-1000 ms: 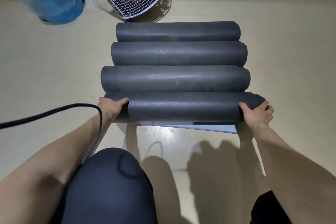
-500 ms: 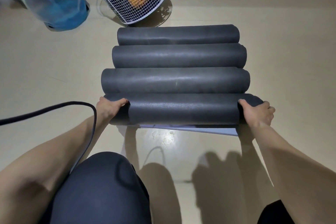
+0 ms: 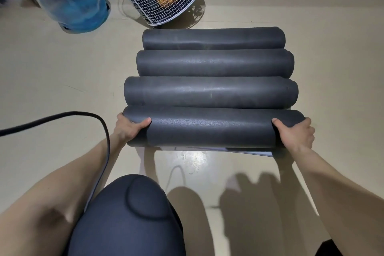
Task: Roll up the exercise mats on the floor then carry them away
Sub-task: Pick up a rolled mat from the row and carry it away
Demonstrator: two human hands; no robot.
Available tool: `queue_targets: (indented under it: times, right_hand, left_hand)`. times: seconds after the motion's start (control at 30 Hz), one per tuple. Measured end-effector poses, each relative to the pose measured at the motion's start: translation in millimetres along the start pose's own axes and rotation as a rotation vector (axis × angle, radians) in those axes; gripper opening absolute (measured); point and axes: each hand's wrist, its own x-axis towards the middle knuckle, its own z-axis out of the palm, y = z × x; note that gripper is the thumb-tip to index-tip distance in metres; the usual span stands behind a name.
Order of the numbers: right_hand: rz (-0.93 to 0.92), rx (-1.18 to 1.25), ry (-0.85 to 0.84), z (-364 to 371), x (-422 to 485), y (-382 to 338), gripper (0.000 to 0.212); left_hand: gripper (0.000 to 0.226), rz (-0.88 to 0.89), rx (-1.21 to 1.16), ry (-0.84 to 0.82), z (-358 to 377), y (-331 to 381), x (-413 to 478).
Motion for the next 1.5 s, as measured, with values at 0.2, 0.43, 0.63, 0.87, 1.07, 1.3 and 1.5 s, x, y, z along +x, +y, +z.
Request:
queue_targets:
  times: [0.2, 0.43, 0.63, 0.87, 1.07, 1.3, 1.5]
  right_hand:
    - [-0.008, -0.093, 0.018, 18, -7, 4, 0.114]
    - [-0.742, -0.834, -0.083, 25, -26, -22, 0.132]
    - [-1.067, -1.219, -0.323, 75, -50, -69, 0.162]
    - [-1.053, -1.217, -0.358, 81, -39, -88, 0.150]
    - [-1.016, -1.237, -0.408, 85, -41, -98, 0.147]
    - [-0.965, -1.196, -0.571, 96, -52, -110, 0.145]
    - [-0.718, -0.897, -0.880, 121, -94, -80, 0.150]
  left_hand:
    - [0.104, 0.072, 0.136, 0.074, 2, -3, 1]
    - [0.098, -0.015, 0.197, 0.003, 4, -9, 13]
    - [0.105, 0.023, 0.181, 0.050, 6, -14, 9]
    - [0.115, -0.282, -0.251, 0.195, 58, -55, -34]
    - [0.111, -0.438, -0.601, -0.226, 92, -51, -50]
    - [0.107, -0.489, -0.996, -0.142, 114, -42, -55]
    - [0.118, -0.420, -0.832, 0.160, 92, -70, -63]
